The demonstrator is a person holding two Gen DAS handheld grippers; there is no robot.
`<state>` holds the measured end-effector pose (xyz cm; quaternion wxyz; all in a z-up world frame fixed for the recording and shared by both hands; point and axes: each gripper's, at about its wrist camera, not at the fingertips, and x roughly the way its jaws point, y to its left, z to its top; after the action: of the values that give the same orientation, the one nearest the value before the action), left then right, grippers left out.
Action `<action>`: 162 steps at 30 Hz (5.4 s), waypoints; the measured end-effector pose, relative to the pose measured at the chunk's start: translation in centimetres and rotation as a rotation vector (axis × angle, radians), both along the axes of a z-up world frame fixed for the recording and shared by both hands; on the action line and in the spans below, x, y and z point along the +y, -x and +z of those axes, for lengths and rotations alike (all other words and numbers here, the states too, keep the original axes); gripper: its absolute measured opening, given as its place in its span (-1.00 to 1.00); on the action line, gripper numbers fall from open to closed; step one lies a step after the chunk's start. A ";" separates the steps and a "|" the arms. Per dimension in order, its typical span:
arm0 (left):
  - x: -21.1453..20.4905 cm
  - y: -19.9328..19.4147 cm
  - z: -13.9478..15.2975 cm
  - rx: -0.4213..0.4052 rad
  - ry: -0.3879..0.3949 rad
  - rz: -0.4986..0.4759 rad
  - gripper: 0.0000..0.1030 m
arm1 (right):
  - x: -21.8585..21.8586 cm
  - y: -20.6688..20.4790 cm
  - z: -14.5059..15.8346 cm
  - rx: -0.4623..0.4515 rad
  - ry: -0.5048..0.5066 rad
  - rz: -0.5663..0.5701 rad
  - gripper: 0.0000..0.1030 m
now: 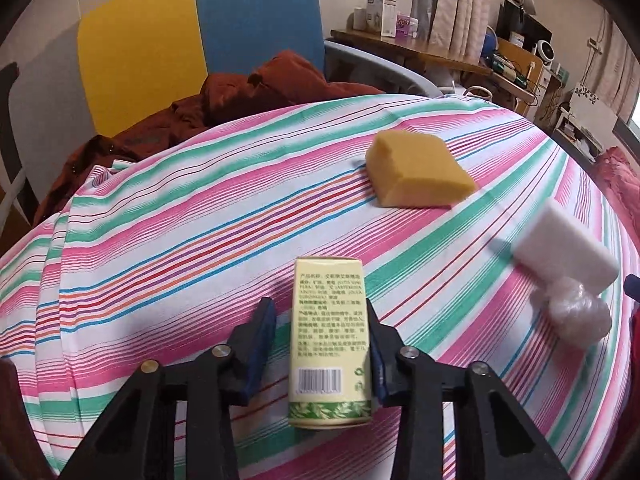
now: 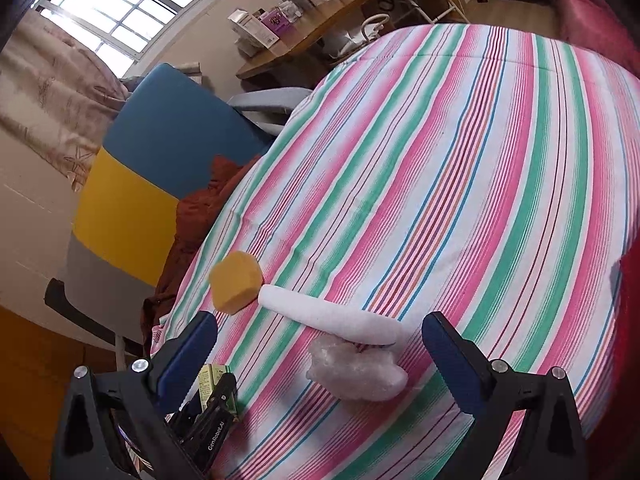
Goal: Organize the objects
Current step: 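Grasp the green-and-white box with the left tool while the right tool approaches the wrapped cotton, then grasp the plastic-wrapped cotton ball with the right tool while the left tool holds the box, then carry the green box and wrapped cotton toward the gold tray with both tools, then lower the box and cotton into the gold tray and open both tools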
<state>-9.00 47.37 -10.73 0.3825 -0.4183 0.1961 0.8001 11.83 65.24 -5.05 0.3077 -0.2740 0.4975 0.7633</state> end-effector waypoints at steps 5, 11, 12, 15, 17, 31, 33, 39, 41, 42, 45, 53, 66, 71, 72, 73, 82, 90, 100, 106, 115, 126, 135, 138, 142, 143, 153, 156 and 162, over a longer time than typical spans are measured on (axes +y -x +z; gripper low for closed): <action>-1.1 -1.0 0.4 0.007 0.031 0.007 -0.42 | 0.2 0.6 -1.8 -0.037 0.077 0.022 0.99; -4.7 -3.4 0.6 -0.004 0.018 0.039 -0.42 | -1.3 3.2 -3.5 -0.078 0.142 0.174 0.99; -5.5 -4.0 0.7 -0.005 0.012 0.041 -0.42 | -1.8 3.9 -3.9 -0.035 0.191 0.230 0.99; -8.1 -5.7 0.8 -0.005 -0.005 0.058 -0.42 | -3.9 6.0 -4.4 0.117 0.326 0.422 0.99; -9.4 -6.4 0.8 -0.004 -0.013 0.064 -0.42 | -5.1 6.9 -3.8 0.133 0.302 0.488 0.99; -12.2 -8.5 0.3 0.044 -0.062 0.066 -0.42 | -5.2 7.2 -2.7 -0.050 0.065 0.413 0.99; -12.3 -8.5 0.3 0.049 -0.065 0.066 -0.41 | -6.1 8.1 -2.3 -0.098 -0.012 0.441 0.99; -12.7 -8.4 0.2 0.036 -0.086 0.066 -0.42 | -8.7 10.7 -1.0 -0.201 -0.251 0.551 0.99; -12.8 -8.3 0.2 0.030 -0.093 0.065 -0.42 | -9.3 11.9 -0.9 -0.232 -0.322 0.578 0.99; -12.8 -8.2 0.1 0.026 -0.098 0.066 -0.42 | -9.4 12.5 -1.2 -0.259 -0.347 0.582 0.98; -12.9 -8.1 0.1 0.018 -0.106 0.065 -0.42 | -8.7 14.0 -2.2 -0.343 -0.405 0.561 0.95; -12.7 -8.1 0.0 0.026 -0.101 0.065 -0.41 | -5.8 15.6 -3.6 -0.384 -0.405 0.524 0.83; -12.9 -8.0 0.0 0.021 -0.110 0.062 -0.41 | -8.2 17.4 -3.8 -0.398 -0.449 0.652 0.28; -12.9 -8.1 0.0 0.021 -0.108 0.062 -0.41 | -11.7 17.9 -1.7 -0.335 -0.520 0.764 0.28; -12.9 -8.1 0.0 0.023 -0.107 0.061 -0.41 | -12.4 18.0 -1.6 -0.336 -0.528 0.781 0.28; -12.9 -8.1 0.0 0.024 -0.106 0.061 -0.41 | -13.0 18.2 -1.7 -0.338 -0.536 0.807 0.28; -12.2 -8.6 -0.1 0.073 -0.060 0.058 -0.40 | -16.0 18.3 0.1 -0.273 -0.593 0.901 0.28; -12.0 -8.9 0.0 0.101 -0.030 0.056 -0.42 | -15.0 18.5 -1.2 -0.328 -0.547 0.895 0.28; -13.6 -10.4 1.4 0.067 -0.050 0.028 -0.42 | -17.5 18.5 -3.7 -0.365 -0.545 1.003 0.28; -15.9 -11.3 4.7 0.082 -0.107 0.052 -0.42 | -18.1 18.1 -3.9 -0.345 -0.532 1.024 0.28; -19.5 -11.6 9.8 0.122 -0.184 0.121 -0.42 | -18.7 17.5 -4.1 -0.360 -0.510 0.994 0.29; -24.0 -10.7 12.3 0.165 -0.213 0.215 -0.42 | -22.3 16.6 -3.9 -0.424 -0.539 1.019 0.30; -28.1 -10.0 12.4 0.181 -0.212 0.300 -0.42 | -25.0 15.3 -3.0 -0.388 -0.491 1.002 0.30; -29.4 -9.6 12.1 0.175 -0.214 0.326 -0.42 | -26.0 14.9 -2.4 -0.357 -0.485 0.996 0.30; -30.7 -9.3 11.8 0.172 -0.217 0.352 -0.42 | -27.4 14.1 -1.2 -0.311 -0.483 0.990 0.30; -31.0 -9.3 11.7 0.170 -0.218 0.358 -0.42 | -27.7 14.1 -1.0 -0.302 -0.484 0.991 0.30; -35.6 -7.8 11.3 0.146 -0.244 0.458 -0.42 | -32.6 12.4 3.1 -0.144 -0.504 1.038 0.30; -38.4 -6.2 11.1 0.122 -0.259 0.524 -0.42 | -34.8 12.1 4.1 -0.077 -0.501 1.094 0.30; -43.2 -3.1 9.9 0.067 -0.267 0.661 -0.28 | -40.7 12.7 4.9 0.024 -0.502 1.253 0.54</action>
<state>-5.93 4.21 -0.80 0.1476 -0.3791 -0.0440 0.9125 -0.90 24.57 -0.14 -0.1443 -0.4226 0.0555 0.8930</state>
